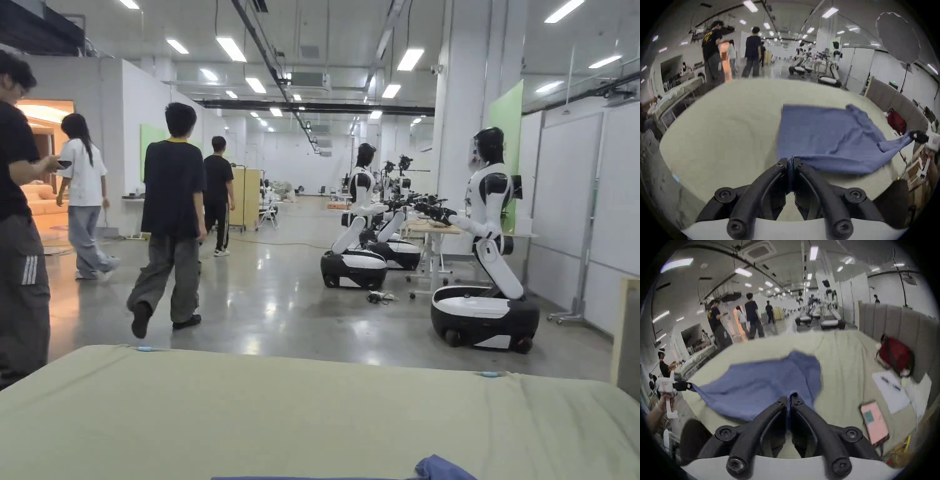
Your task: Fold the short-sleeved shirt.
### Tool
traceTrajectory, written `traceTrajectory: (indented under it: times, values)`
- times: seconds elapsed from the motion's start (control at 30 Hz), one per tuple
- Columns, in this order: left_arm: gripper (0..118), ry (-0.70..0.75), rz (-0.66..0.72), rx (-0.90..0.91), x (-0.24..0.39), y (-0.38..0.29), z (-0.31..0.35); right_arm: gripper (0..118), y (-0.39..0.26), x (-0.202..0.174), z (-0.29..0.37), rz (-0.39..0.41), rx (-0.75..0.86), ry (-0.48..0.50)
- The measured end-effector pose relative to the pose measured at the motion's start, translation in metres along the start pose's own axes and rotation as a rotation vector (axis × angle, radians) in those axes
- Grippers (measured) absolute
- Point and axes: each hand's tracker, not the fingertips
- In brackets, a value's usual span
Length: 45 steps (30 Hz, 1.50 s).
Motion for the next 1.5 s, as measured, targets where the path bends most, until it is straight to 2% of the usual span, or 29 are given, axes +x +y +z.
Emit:
traceTrajectory:
  times: [0.17, 0.2, 0.23, 0.3, 0.33, 0.4, 0.47, 0.6, 0.63, 0.67, 0.7, 0.73, 0.8, 0.83, 0.9, 1.13, 1.17, 1.2, 1.23, 1.27, 1.3, 1.33, 1.4, 1.5]
  values:
    - [7, 0.047, 0.047, -0.108, -0.015, -0.051, -0.035, 10, -0.058, 0.004, -0.028, -0.06, -0.147, -0.039]
    - [12, 0.031, 0.071, -0.083, -0.017, -0.056, -0.034, 22, -0.066, 0.013, -0.038, -0.071, -0.147, -0.052]
    - [34, 0.03, 0.075, -0.053, -0.015, -0.059, -0.029, 42, -0.068, 0.014, -0.037, -0.075, -0.145, -0.072]
    - [114, 0.087, 0.026, -0.01, -0.007, -0.056, -0.012, 88, -0.057, 0.007, -0.024, -0.067, -0.11, -0.124]
    - [118, 0.083, -0.017, 0.076, 0.002, -0.054, 0.005, 89, -0.045, -0.003, -0.006, -0.07, -0.044, -0.114]
    - [116, 0.051, -0.082, 0.259, 0.032, -0.049, 0.046, 89, -0.028, -0.027, 0.021, -0.084, 0.082, -0.067]
    - [116, 0.007, -0.141, 0.377, 0.063, -0.045, 0.08, 89, -0.017, -0.063, 0.051, -0.021, 0.227, -0.004]
    - [116, 0.049, -0.207, 0.573, 0.11, -0.06, 0.124, 89, -0.024, -0.132, 0.091, 0.093, 0.533, -0.109]
    - [113, 0.07, -0.211, 0.614, 0.119, -0.068, 0.131, 81, -0.03, -0.143, 0.096, 0.098, 0.58, -0.111]
    - [101, 0.056, -0.228, 0.614, 0.124, -0.072, 0.134, 55, -0.032, -0.149, 0.097, 0.099, 0.589, -0.098]
    - [49, 0.052, -0.231, 0.599, 0.128, -0.077, 0.136, 8, -0.035, -0.154, 0.098, 0.096, 0.589, -0.078]
    - [0, 0.036, -0.245, 0.589, 0.129, -0.08, 0.138, 4, -0.037, -0.162, 0.098, 0.095, 0.577, -0.083]
    - [0, 0.068, -0.309, 0.51, 0.132, -0.081, 0.134, 4, -0.04, -0.169, 0.094, 0.146, 0.572, -0.127]
    - [0, 0.082, -0.326, 0.503, 0.129, -0.082, 0.134, 4, -0.038, -0.169, 0.092, 0.18, 0.543, -0.09]
    - [0, 0.011, -0.261, 0.441, 0.116, -0.079, 0.135, 4, -0.039, -0.171, 0.091, 0.184, 0.52, -0.091]
    - [0, 0.089, -0.096, 0.139, 0.037, -0.091, 0.1, 4, -0.048, -0.156, 0.088, 0.188, 0.441, -0.094]
    - [8, 0.098, -0.082, 0.096, 0.028, -0.092, 0.087, 4, -0.05, -0.152, 0.087, 0.179, 0.424, -0.099]
    - [41, 0.108, -0.078, 0.087, 0.02, -0.093, 0.078, 4, -0.052, -0.147, 0.084, 0.169, 0.405, -0.106]
    - [84, 0.096, -0.081, 0.073, 0.015, -0.093, 0.069, 4, -0.054, -0.143, 0.082, 0.163, 0.385, -0.114]
    - [115, 0.099, -0.096, 0.052, 0.01, -0.092, 0.057, 4, -0.054, -0.137, 0.078, 0.155, 0.365, -0.126]
    - [117, 0.104, -0.109, 0.059, 0.009, -0.095, 0.044, 4, -0.056, -0.132, 0.076, 0.149, 0.349, -0.139]
    - [118, 0.09, -0.13, 0.145, 0.009, -0.092, 0.041, 4, -0.058, -0.127, 0.074, 0.147, 0.333, -0.151]
    - [118, 0.127, -0.115, 0.04, 0.005, -0.09, 0.022, 4, -0.06, -0.112, 0.068, 0.135, 0.28, -0.192]
    - [117, 0.106, -0.11, 0.044, 0.002, -0.088, -0.001, 4, -0.064, -0.089, 0.061, 0.093, 0.228, -0.24]
